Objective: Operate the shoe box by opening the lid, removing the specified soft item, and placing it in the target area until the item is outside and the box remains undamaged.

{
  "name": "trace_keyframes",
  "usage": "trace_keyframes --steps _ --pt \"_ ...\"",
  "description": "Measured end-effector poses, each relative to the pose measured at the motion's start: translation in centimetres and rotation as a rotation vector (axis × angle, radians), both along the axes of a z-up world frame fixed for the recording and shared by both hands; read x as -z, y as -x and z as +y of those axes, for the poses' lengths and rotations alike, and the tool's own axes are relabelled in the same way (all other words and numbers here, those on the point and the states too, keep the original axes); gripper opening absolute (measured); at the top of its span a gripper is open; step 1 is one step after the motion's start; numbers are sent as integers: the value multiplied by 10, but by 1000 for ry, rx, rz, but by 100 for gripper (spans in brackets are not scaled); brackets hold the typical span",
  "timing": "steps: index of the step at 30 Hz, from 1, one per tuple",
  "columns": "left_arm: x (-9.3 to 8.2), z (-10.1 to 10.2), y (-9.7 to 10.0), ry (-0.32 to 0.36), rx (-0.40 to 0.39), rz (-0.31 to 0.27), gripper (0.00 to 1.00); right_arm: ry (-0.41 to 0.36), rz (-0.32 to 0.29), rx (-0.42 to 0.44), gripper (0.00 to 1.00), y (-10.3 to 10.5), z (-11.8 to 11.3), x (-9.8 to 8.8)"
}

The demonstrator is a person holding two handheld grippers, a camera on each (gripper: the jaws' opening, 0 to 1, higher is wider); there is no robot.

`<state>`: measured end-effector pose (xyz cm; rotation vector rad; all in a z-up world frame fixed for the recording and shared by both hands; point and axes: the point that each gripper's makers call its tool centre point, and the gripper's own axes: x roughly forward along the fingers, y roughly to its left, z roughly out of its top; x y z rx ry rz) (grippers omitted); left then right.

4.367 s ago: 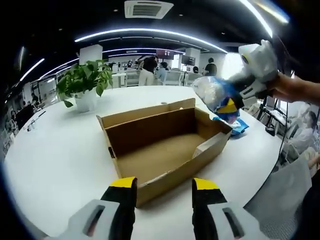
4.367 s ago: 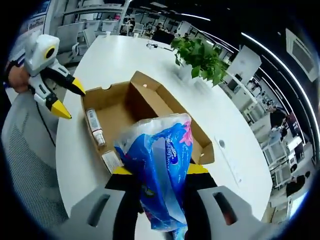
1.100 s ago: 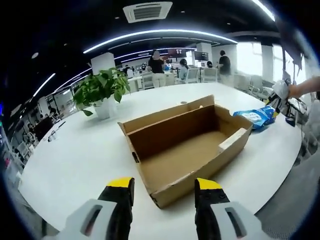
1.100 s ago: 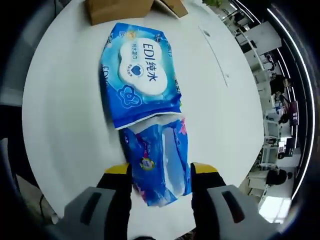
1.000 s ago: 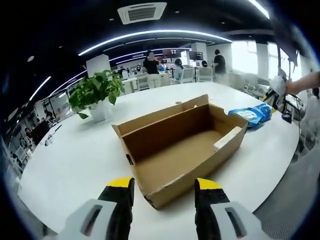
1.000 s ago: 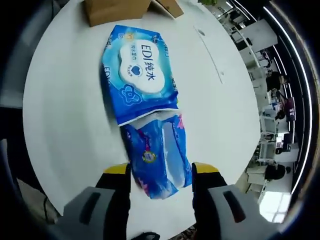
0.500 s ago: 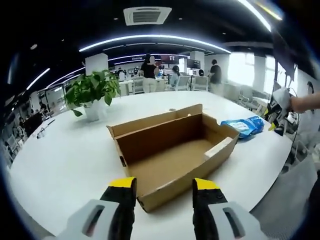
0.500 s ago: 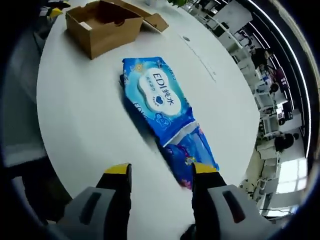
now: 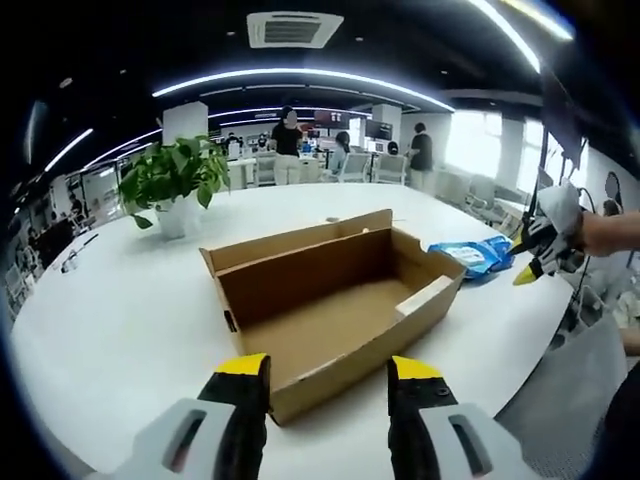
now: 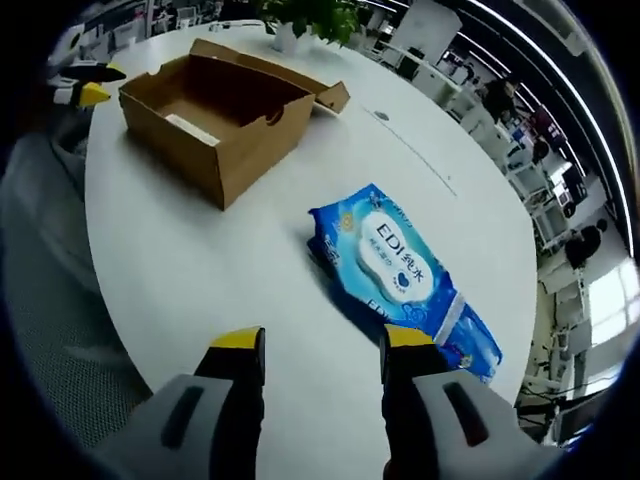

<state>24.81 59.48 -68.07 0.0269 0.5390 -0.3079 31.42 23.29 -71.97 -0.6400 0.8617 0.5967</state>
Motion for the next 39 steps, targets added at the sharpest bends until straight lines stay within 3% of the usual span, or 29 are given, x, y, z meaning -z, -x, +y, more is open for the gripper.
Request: trace_keyframes --steps 3,6,13,19,25,33,39 --pt "0 1 0 1 -5 -1 48 12 -18 13 43 2 7 2" --pt "-1 2 1 -18 -7 -5 48 -44 -43 55 44 6 22 1" --pt "-4 5 0 -16 -14 -22 47 -89 -21 69 43 27 47 9" --pt "-6 10 0 -18 -37 -32 48 -230 11 109 44 38 73 9" --pt "-6 10 1 -26 -37 -31 47 -225 34 38 44 36 92 8" --pt "-7 8 1 -36 -28 -36 47 -248 6 -67 42 15 126 -16" --pt "-6 7 1 -34 -29 -29 47 -228 2 -156 41 6 139 -23"
